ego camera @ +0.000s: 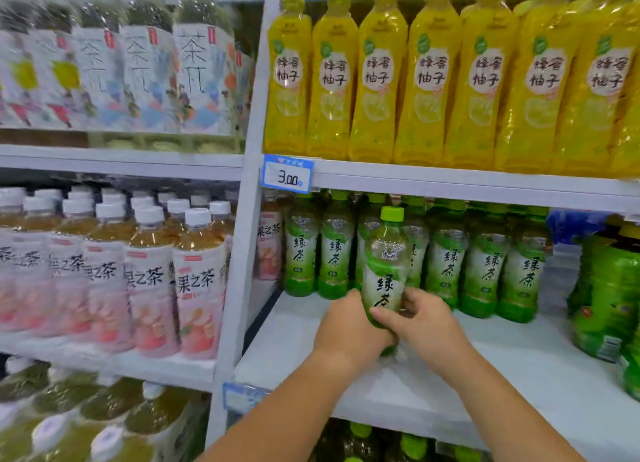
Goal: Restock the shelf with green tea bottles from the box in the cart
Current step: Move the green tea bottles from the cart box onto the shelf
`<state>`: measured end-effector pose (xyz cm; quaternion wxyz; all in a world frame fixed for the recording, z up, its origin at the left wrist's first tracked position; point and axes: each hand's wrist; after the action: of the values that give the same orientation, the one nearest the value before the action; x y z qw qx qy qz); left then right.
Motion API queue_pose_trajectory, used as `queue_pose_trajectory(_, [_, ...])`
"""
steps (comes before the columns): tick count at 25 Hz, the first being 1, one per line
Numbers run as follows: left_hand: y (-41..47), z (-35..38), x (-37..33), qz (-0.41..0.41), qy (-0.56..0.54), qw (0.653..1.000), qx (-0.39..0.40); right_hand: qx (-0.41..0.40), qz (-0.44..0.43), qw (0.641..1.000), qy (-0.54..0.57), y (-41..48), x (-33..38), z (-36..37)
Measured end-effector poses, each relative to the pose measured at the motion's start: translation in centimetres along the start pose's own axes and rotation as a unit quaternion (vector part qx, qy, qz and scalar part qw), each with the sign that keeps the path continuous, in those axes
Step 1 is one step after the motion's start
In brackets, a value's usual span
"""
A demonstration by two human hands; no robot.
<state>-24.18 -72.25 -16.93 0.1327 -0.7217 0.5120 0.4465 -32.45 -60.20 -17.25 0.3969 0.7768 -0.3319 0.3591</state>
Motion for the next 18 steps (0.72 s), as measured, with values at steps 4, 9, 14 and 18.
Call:
queue_pose_trajectory(4, [0.3, -4.4, 3.3, -0.019, -0.018, 0.999, -0.038, 0.014, -0.014, 0.999, 0.043, 1.8, 2.0, 5.8])
queue_pose_trajectory(9, [1.8, -6.6, 6.3, -0.024, -0.051, 0.996, -0.066, 0.018, -0.009, 0.997, 0.078, 3.7, 3.5, 10.3])
queue_pose_trajectory(14, [2.8, -5.8, 7.3, -0.069, -0.04, 0.993, -0.086, 0.031, 0.006, 0.994, 0.107, 5.0, 4.1, 12.3])
queue_pose_trajectory(18, [3.9, -5.9, 8.2, -0.058, -0.054, 0.993, -0.091, 0.043, 0.014, 0.994, 0.101, 5.9, 4.1, 13.0])
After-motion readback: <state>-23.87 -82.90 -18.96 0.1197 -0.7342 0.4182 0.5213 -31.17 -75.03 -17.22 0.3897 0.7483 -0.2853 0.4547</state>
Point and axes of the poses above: each hand's wrist, its own y-axis towards the middle knuckle, its own z-axis out of the palm, x = y × z, and after that the axes turned 1 degree about -z, right-handed
